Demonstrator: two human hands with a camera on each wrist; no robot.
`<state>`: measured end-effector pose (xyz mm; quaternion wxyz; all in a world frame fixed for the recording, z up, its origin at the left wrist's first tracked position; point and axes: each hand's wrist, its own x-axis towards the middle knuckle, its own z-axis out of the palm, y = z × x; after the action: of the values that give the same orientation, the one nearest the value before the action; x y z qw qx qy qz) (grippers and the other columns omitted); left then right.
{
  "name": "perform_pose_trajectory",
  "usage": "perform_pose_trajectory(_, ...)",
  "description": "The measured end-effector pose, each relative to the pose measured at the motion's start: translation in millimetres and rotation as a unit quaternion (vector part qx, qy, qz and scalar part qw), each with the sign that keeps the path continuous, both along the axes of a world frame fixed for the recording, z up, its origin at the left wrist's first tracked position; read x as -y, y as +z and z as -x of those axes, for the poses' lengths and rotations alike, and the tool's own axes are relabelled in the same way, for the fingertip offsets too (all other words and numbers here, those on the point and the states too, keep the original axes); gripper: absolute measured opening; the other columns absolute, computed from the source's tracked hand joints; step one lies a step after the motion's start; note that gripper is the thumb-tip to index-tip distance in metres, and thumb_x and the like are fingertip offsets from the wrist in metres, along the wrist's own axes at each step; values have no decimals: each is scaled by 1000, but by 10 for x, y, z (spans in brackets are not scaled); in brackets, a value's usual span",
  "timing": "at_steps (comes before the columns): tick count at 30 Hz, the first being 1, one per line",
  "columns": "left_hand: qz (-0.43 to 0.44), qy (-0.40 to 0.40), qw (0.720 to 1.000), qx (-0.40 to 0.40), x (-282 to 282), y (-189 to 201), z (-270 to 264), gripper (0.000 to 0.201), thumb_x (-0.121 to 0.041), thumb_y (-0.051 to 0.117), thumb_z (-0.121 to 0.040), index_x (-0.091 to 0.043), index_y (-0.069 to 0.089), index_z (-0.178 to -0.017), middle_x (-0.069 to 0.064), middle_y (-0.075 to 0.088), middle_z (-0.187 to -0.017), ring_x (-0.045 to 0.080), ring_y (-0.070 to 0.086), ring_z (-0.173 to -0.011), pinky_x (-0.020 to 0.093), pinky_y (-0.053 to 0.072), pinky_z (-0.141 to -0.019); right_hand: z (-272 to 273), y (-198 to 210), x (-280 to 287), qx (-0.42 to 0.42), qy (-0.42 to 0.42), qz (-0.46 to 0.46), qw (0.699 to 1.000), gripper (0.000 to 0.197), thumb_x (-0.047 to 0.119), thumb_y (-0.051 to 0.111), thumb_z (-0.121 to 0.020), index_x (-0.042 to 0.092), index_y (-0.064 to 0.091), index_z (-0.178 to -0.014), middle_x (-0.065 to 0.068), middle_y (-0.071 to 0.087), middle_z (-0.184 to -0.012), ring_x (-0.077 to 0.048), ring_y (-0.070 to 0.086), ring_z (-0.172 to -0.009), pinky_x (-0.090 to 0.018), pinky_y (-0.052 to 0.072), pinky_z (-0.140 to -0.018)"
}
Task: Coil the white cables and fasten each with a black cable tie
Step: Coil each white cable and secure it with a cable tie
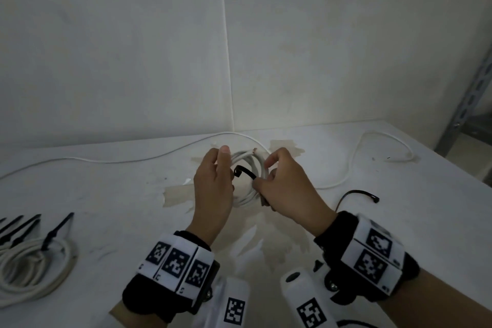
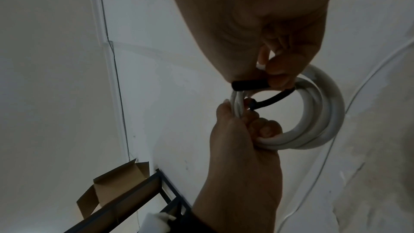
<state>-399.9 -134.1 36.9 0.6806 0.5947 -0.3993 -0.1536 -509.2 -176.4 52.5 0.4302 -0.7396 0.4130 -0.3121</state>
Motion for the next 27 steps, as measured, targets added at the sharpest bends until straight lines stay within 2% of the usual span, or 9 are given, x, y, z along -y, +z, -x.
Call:
perform_pose_trajectory(5, 11, 7, 1000, 18, -35, -45, -96, 35, -28, 37, -98, -15, 42, -66, -2, 39, -56, 3, 35, -45, 19, 34, -45, -119, 18, -21, 30, -20, -17, 999, 29, 12, 59, -83, 17, 34, -97, -15, 57, -86, -13, 48, -47, -14, 33, -34)
perform_pose_trajectory(7, 12, 15, 999, 29, -44, -58, -127, 33, -31, 37, -98, -16, 43, -69, -2, 41, -57, 2, 37, -45, 22, 34, -48, -142, 13, -53, 38, -18, -34, 999, 28, 12, 58, -84, 16, 34, -97, -14, 55, -85, -12, 49, -45, -14, 33, -34)
perform_pose_trajectory(10, 22, 24, 998, 49, -67, -63, -148, 20, -33, 38, -96, -25, 42, -79, -3, 45, -56, 1, 39, -44, 24, 34, -49, -172, 15, -107, 65, -16, -71, 995, 27, 11, 57, -85, 16, 33, -98, -12, 56, -79, -12, 49, -44, -16, 34, -34)
perform_pose_trajectory(12, 27, 19, 998, 57, -74, -69, -129, 18, -32, 38, -96, -25, 40, -80, -2, 45, -56, 2, 39, -43, 21, 33, -47, -199, 25, -123, 99, -22, -90, 991, 26, 10, 55, -86, 16, 33, -98, -10, 55, -71, -10, 47, -40, -17, 35, -35)
perform_pose_trajectory(15, 22, 0, 997, 76, -96, -81, -58, 20, -31, 37, -96, -24, 38, -78, 0, 41, -53, 5, 36, -42, 22, 31, -44, -255, 43, -130, 155, -32, -108, 981, 23, 9, 54, -88, 17, 33, -92, -12, 55, -72, -9, 47, -37, -17, 37, -36)
perform_pose_trajectory(18, 17, -8, 999, 32, -105, -71, -66, 23, -28, 37, -97, -20, 38, -76, 0, 39, -53, 4, 32, -40, 21, 29, -41, -259, 47, -142, 209, -17, -138, 968, 24, 4, 52, -88, 18, 33, -89, -10, 56, -68, -8, 49, -36, -19, 40, -37)
perform_pose_trajectory(22, -1, -18, 997, -70, -88, -8, -179, 17, -28, 38, -98, -19, 44, -85, -10, 39, -44, 1, 33, -39, 21, 30, -42, -193, 33, -164, 200, 26, -131, 971, 30, -2, 56, -84, 19, 35, -85, -8, 56, -59, -13, 51, -41, -21, 43, -41)
perform_pose_trajectory(25, -3, -54, 996, -76, -96, 25, -191, 22, -26, 35, -100, -18, 55, -98, -12, 37, -44, 1, 33, -40, 17, 31, -41, -171, 27, -167, 191, 47, -112, 974, 30, -2, 58, -83, 17, 35, -83, -9, 52, -58, -14, 53, -44, -22, 43, -41)
perform_pose_trajectory(27, -3, -66, 995, -80, -106, 41, -190, 30, -26, 33, -100, -19, 62, -94, -13, 35, -42, 1, 31, -40, 16, 30, -40, -163, 26, -170, 197, 62, -114, 972, 29, -2, 58, -84, 15, 36, -83, -11, 52, -61, -12, 54, -43, -23, 43, -41)
